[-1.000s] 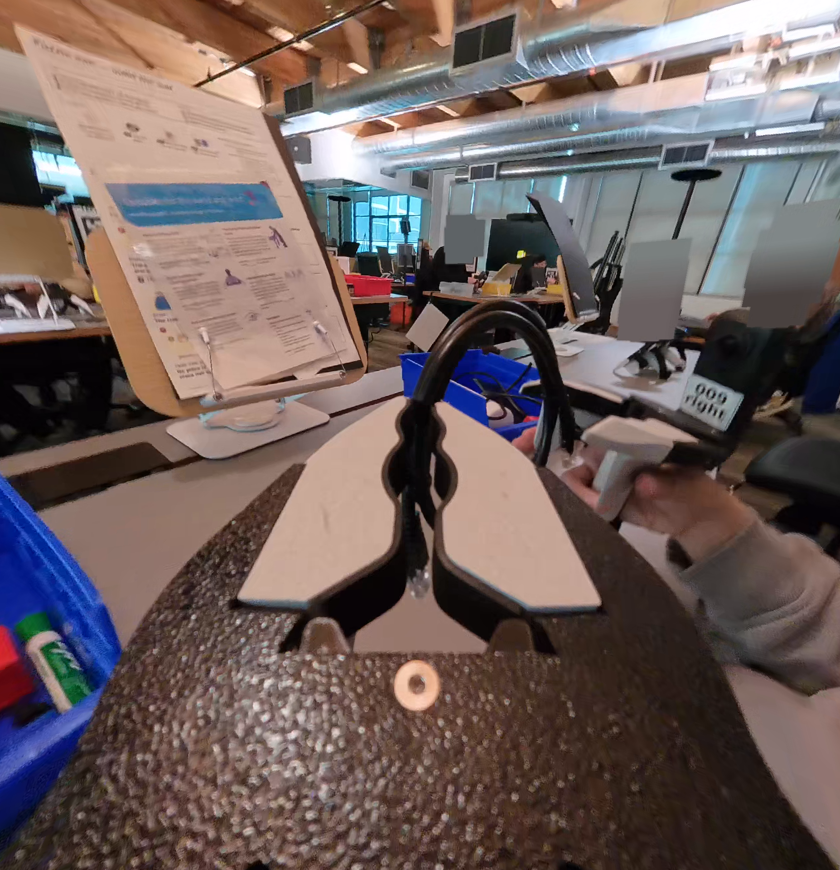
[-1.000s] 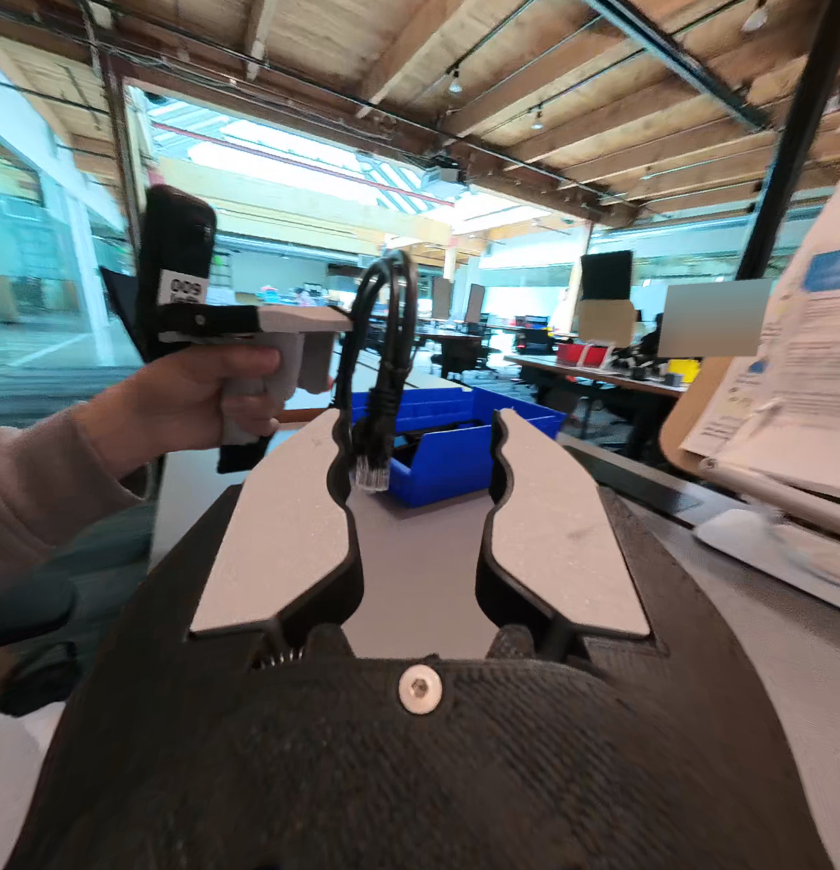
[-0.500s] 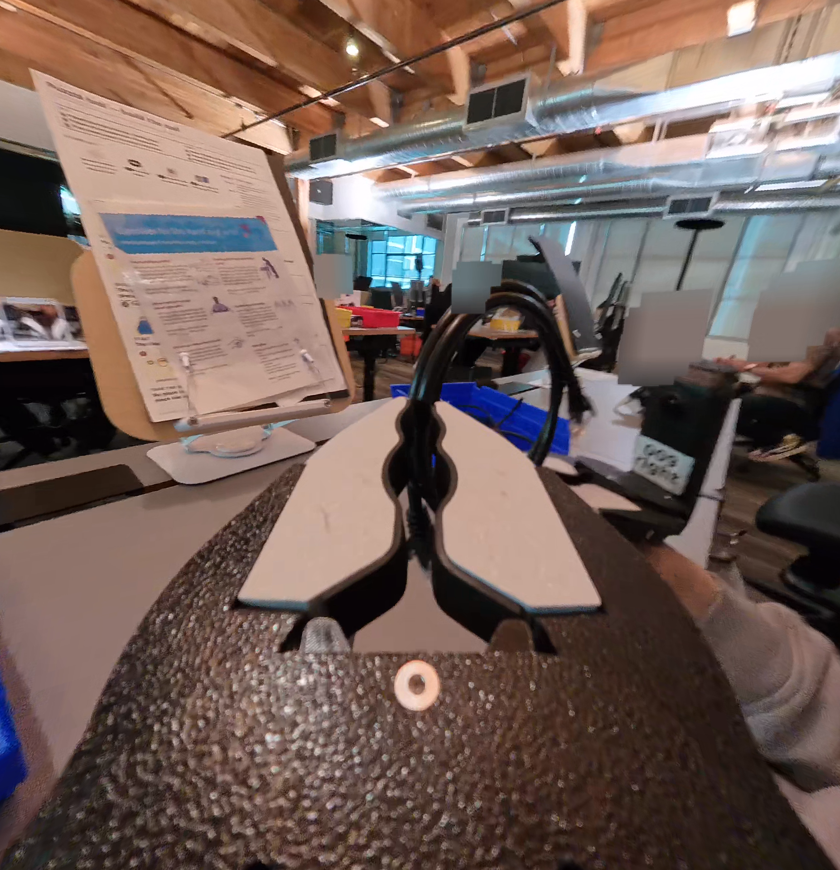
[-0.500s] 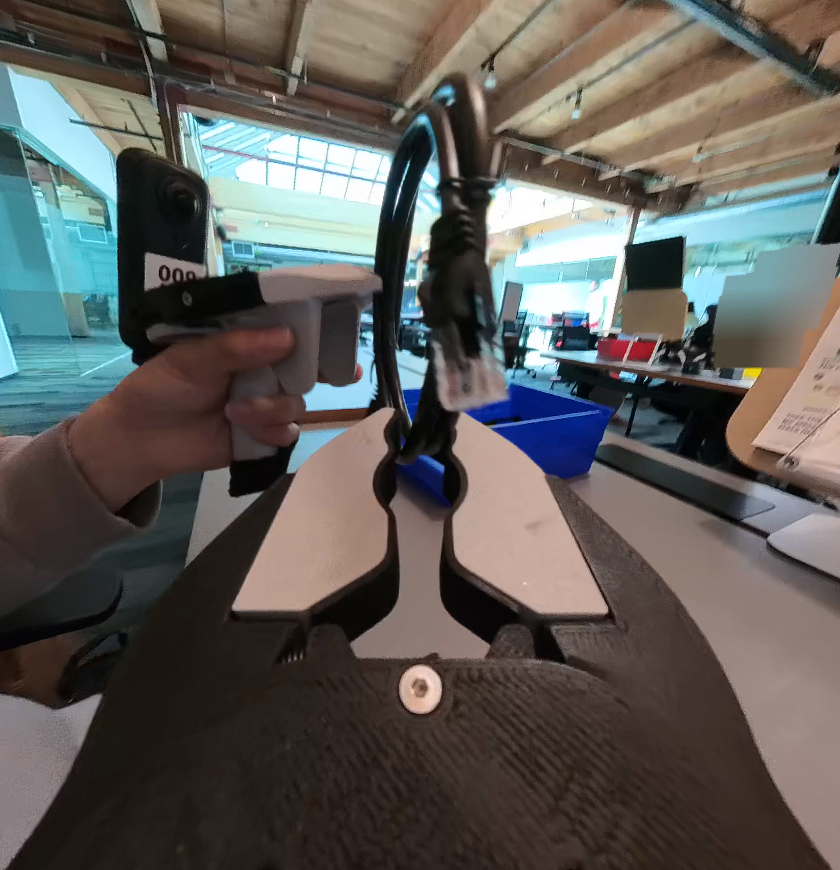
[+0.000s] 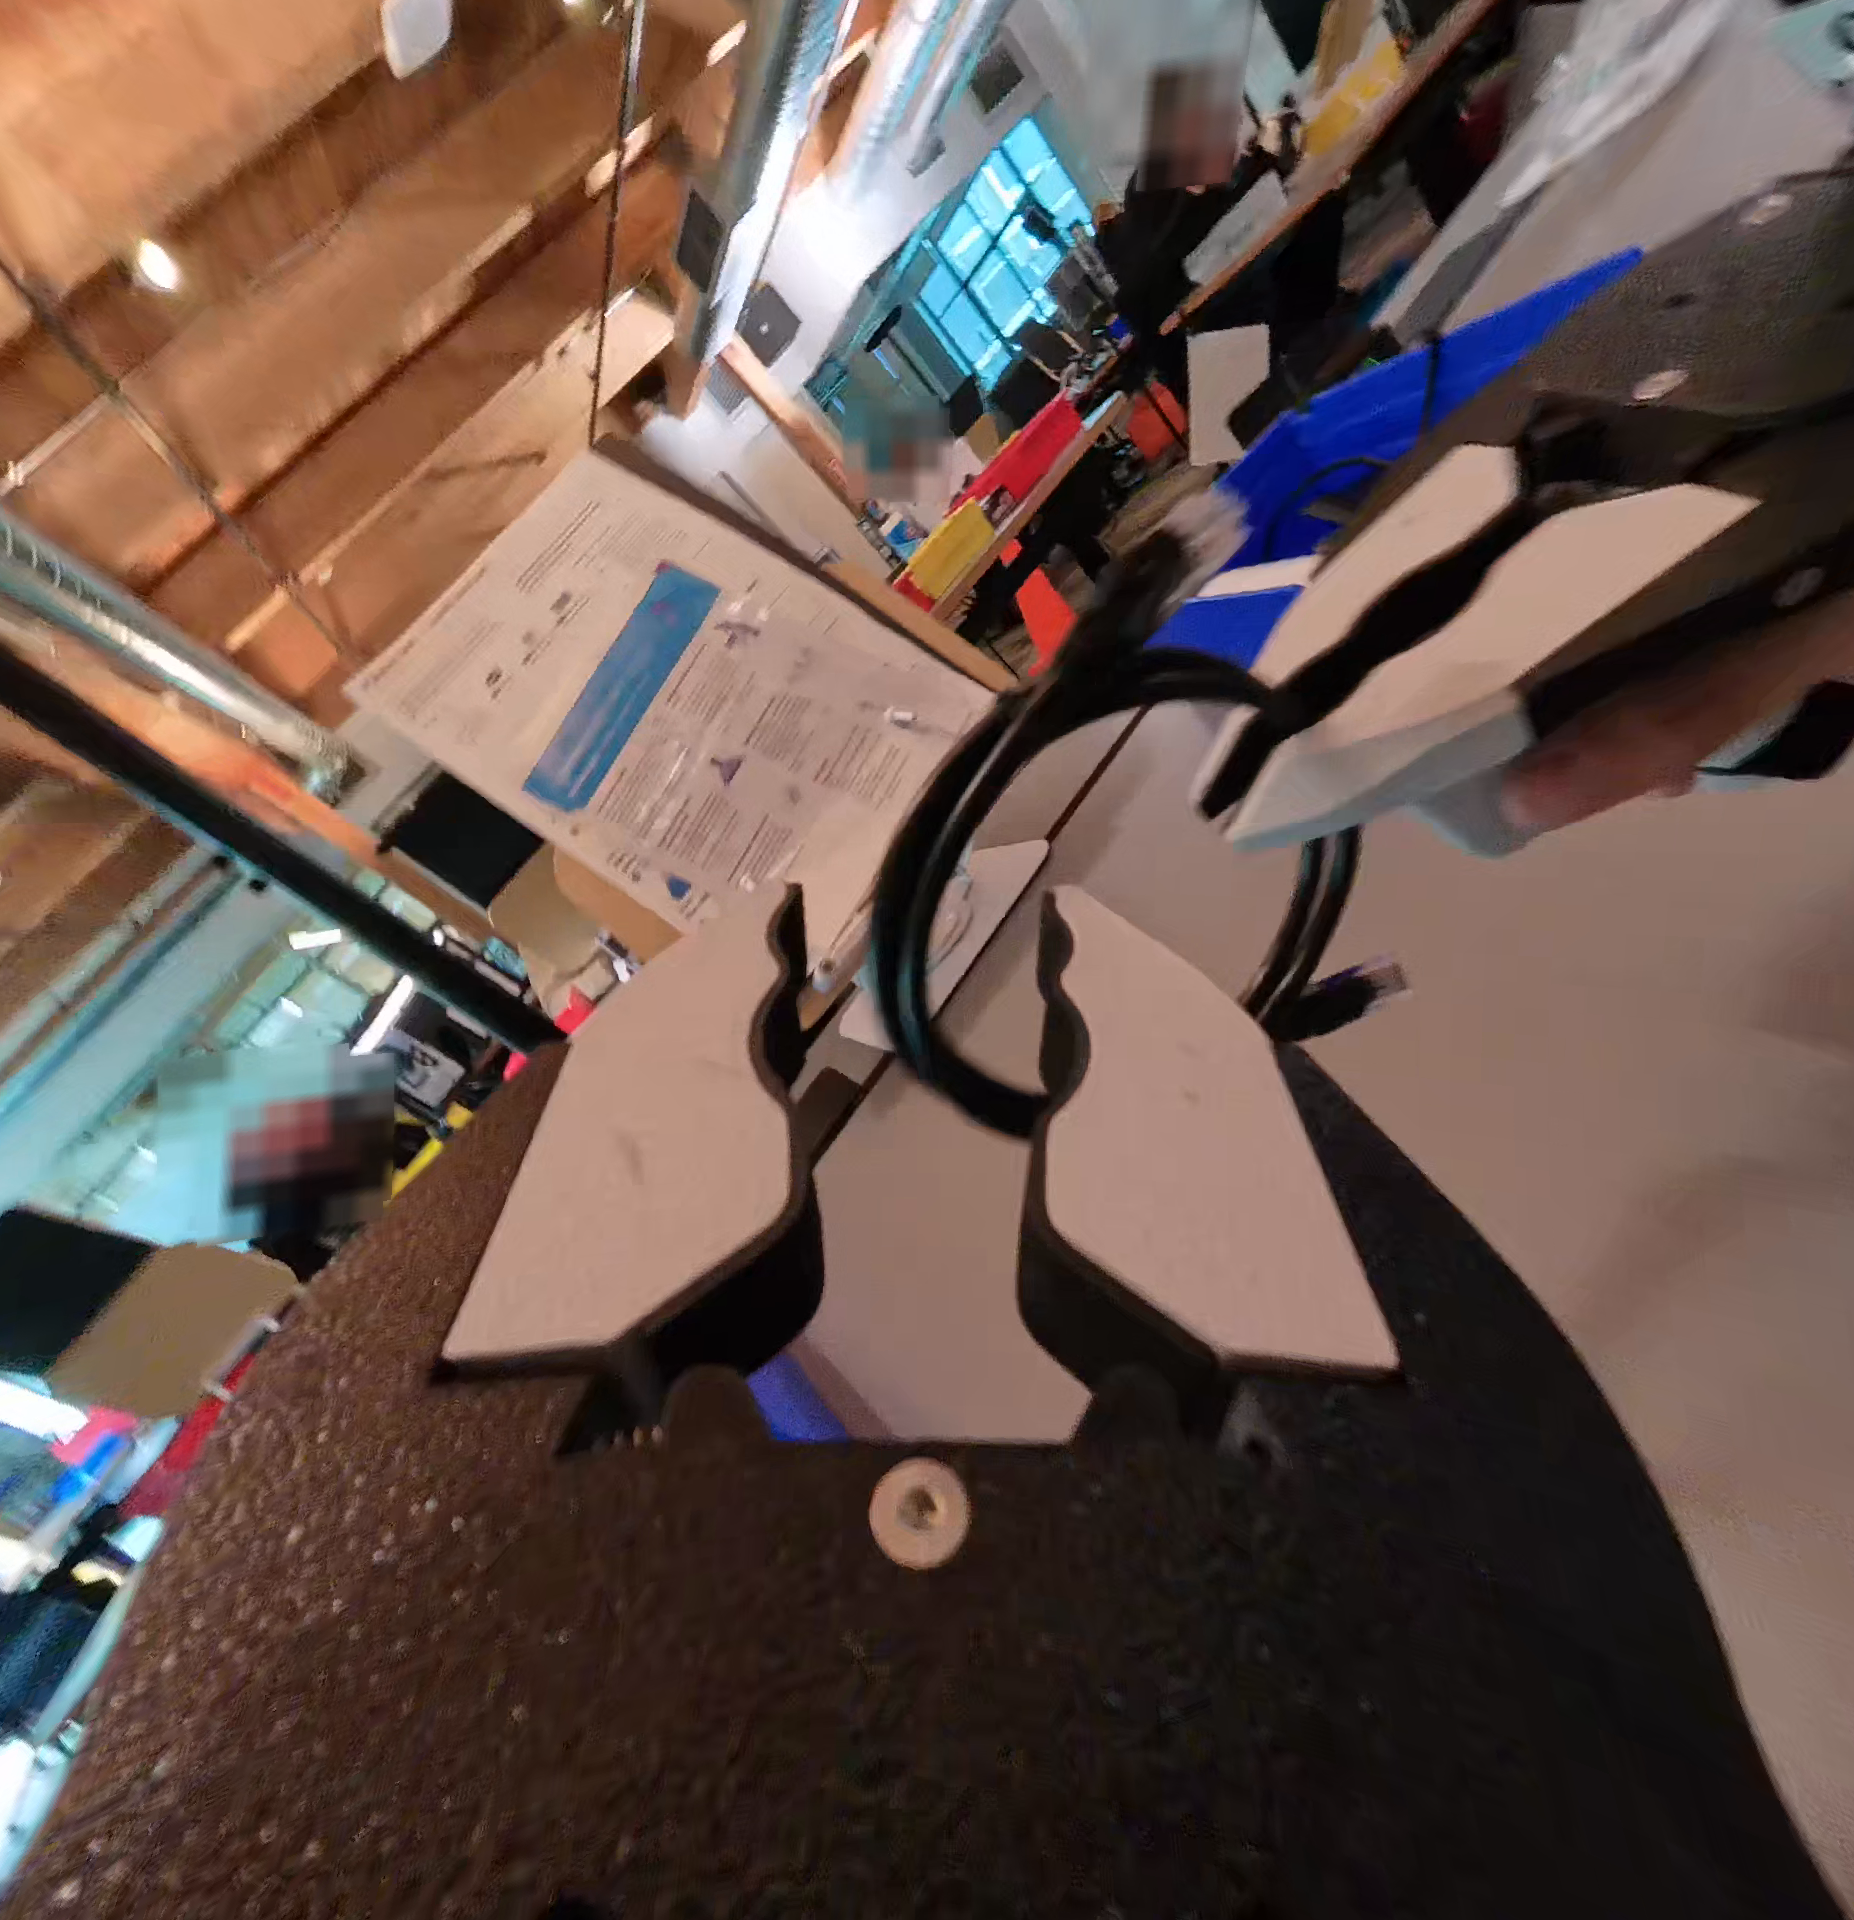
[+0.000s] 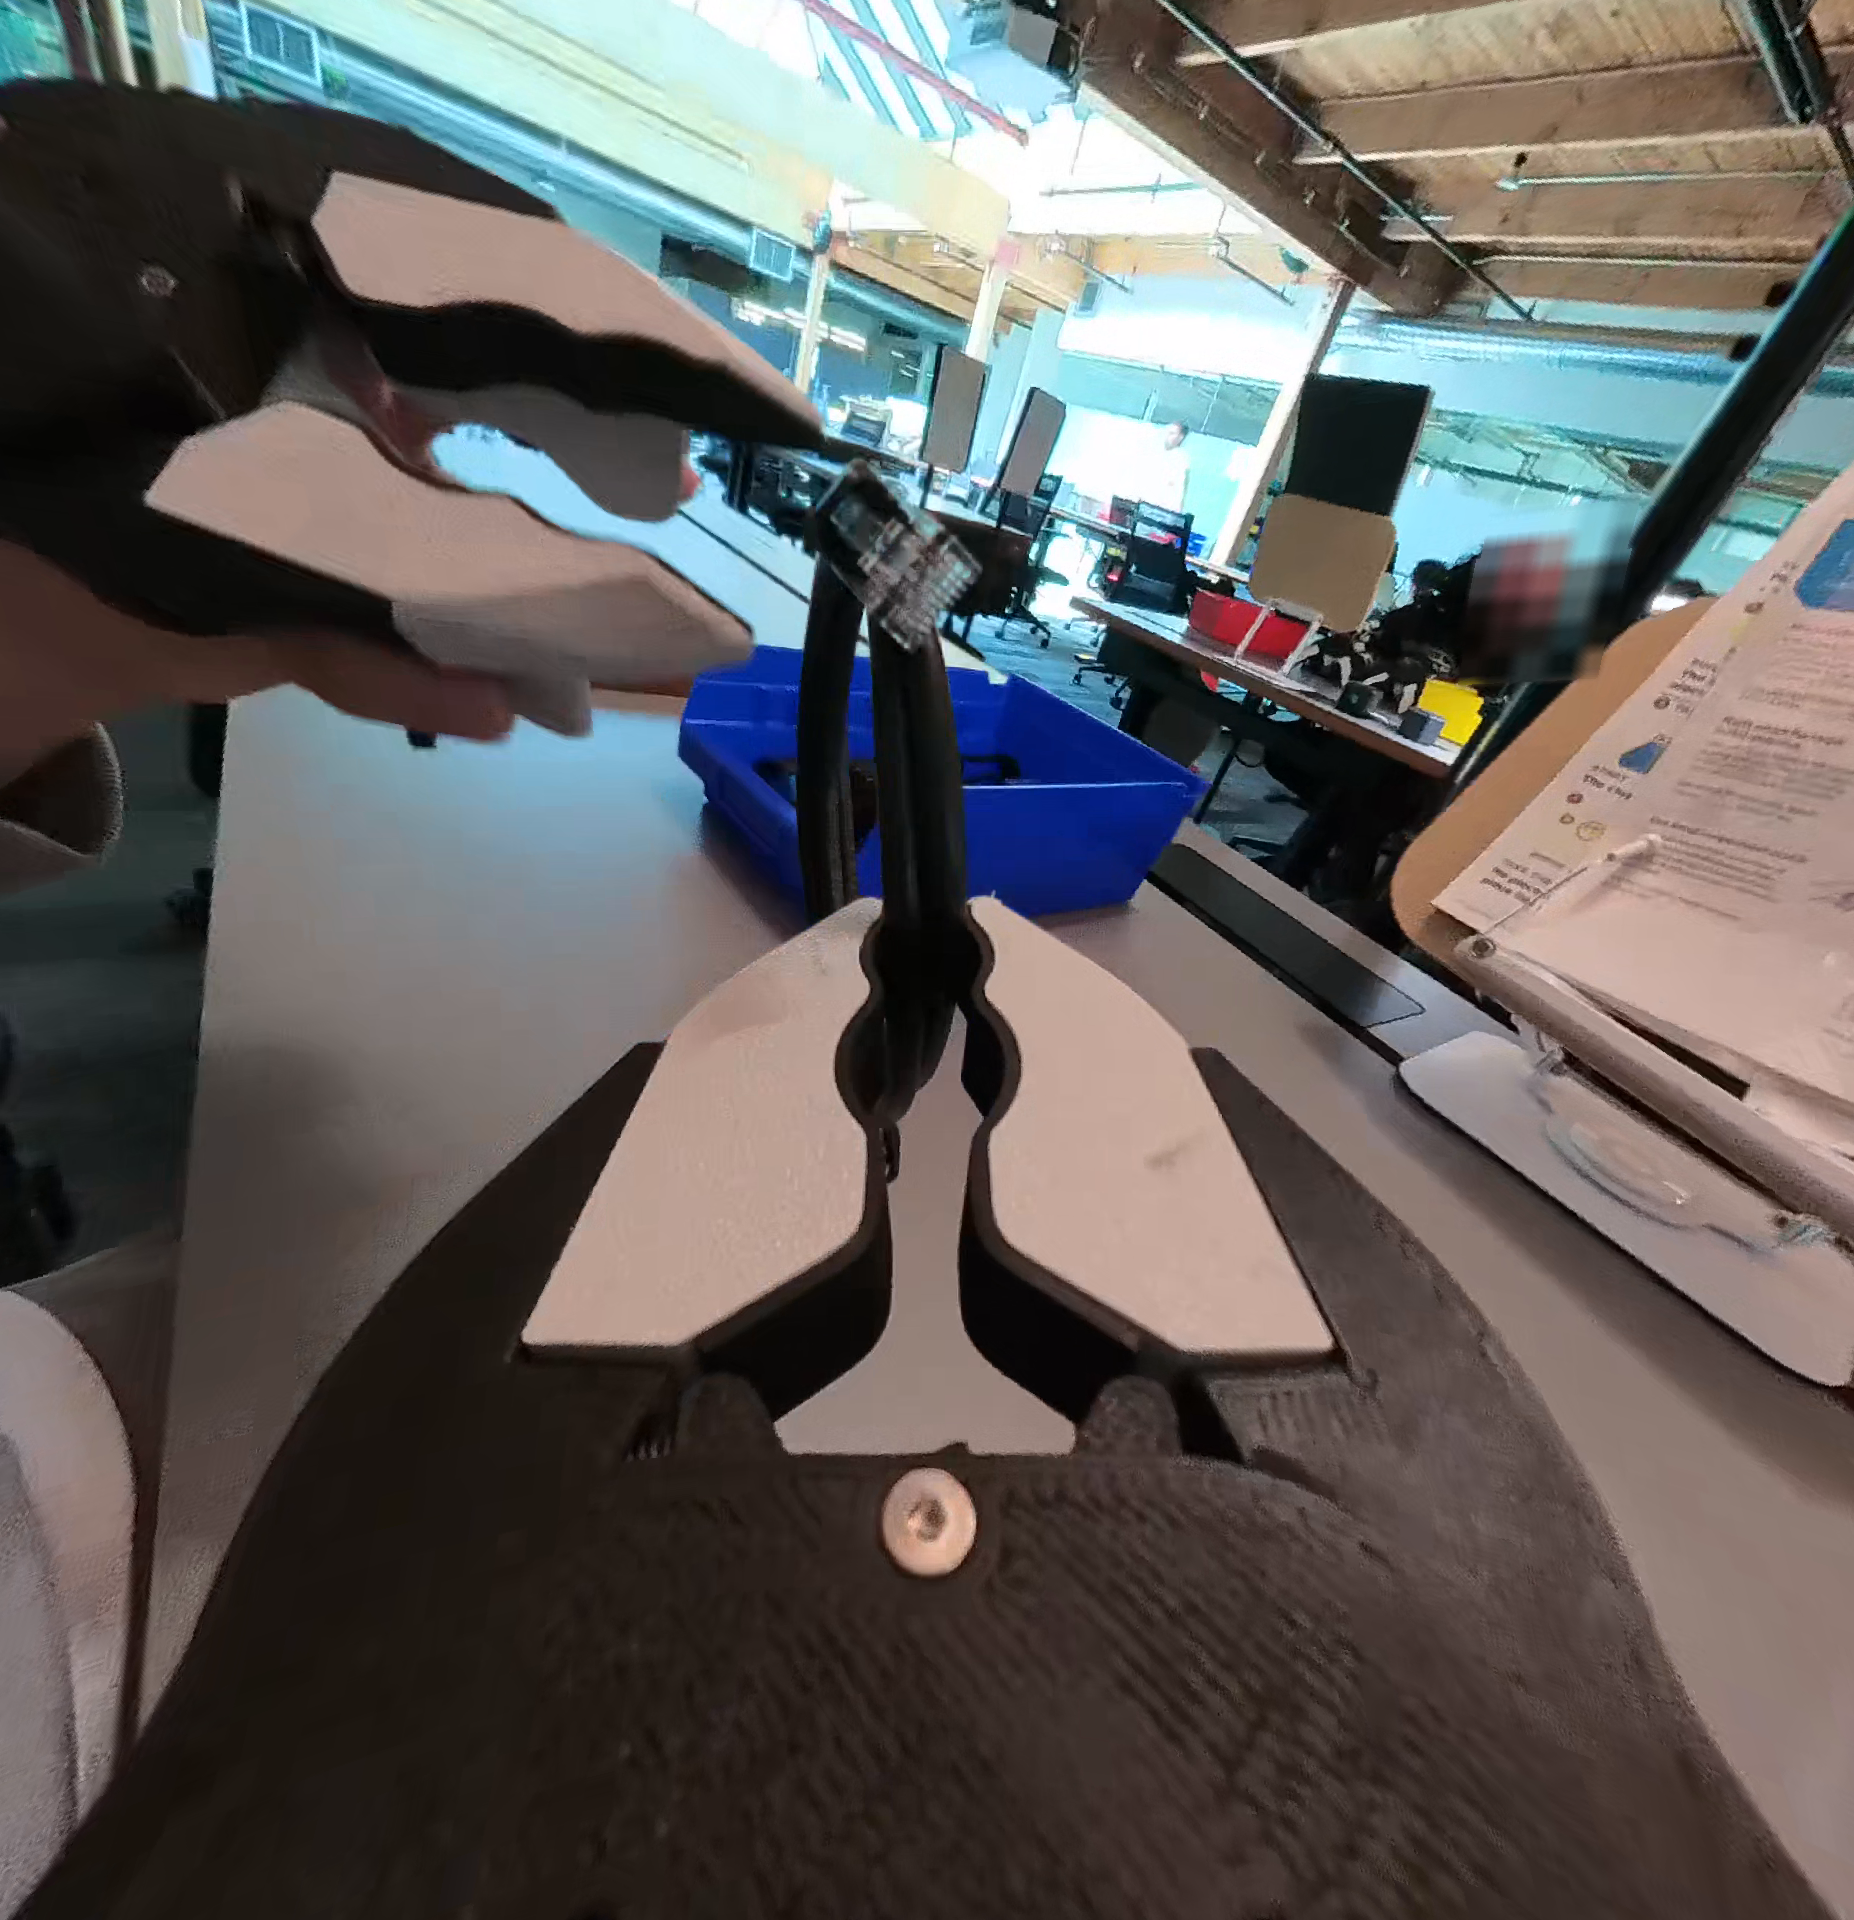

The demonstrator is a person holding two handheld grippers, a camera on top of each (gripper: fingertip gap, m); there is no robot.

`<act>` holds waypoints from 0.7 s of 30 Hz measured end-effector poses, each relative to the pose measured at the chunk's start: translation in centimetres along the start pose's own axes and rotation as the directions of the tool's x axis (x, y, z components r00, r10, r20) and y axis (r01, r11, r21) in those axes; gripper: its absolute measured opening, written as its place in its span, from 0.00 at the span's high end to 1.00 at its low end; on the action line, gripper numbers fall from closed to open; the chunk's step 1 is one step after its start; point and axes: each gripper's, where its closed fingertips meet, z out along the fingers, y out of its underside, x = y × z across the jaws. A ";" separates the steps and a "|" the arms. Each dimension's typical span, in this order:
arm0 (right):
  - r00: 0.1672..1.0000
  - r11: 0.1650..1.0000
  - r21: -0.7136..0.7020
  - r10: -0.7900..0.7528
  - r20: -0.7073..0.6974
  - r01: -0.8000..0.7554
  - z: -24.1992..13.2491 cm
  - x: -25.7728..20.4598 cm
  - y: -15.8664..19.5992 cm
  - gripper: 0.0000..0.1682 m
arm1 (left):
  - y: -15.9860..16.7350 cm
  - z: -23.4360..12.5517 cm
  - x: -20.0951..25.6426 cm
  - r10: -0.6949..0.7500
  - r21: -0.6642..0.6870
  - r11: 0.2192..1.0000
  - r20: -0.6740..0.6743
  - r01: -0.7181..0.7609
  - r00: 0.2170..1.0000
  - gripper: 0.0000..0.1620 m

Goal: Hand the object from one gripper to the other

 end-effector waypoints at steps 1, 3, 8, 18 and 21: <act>1.000 1.000 0.002 0.000 0.019 0.000 0.2 -0.6 -0.1 0.94 | -0.1 0.4 0.9 0.037 -0.017 0.999 -0.019 -0.038 0.999 0.75; 0.998 1.000 -0.014 0.007 0.060 -0.006 0.7 -1.7 0.1 0.94 | 0.2 1.1 1.3 0.128 -0.078 0.989 0.024 -0.126 0.991 0.71; 0.998 0.998 -0.061 -0.013 0.060 0.017 0.9 -2.1 0.5 0.95 | -0.1 1.2 1.0 0.450 -0.157 0.890 0.152 -0.428 0.880 0.86; 0.995 0.951 0.293 0.085 0.058 -0.099 -1.9 -0.2 -4.1 0.78 | 1.8 0.6 -2.3 0.103 -0.149 0.986 0.235 -0.069 0.966 0.91; 0.977 0.882 0.422 0.168 0.134 -0.210 -3.7 0.7 -5.7 0.72 | 2.7 -0.6 -4.8 -0.149 -0.075 0.981 0.295 0.178 0.944 0.91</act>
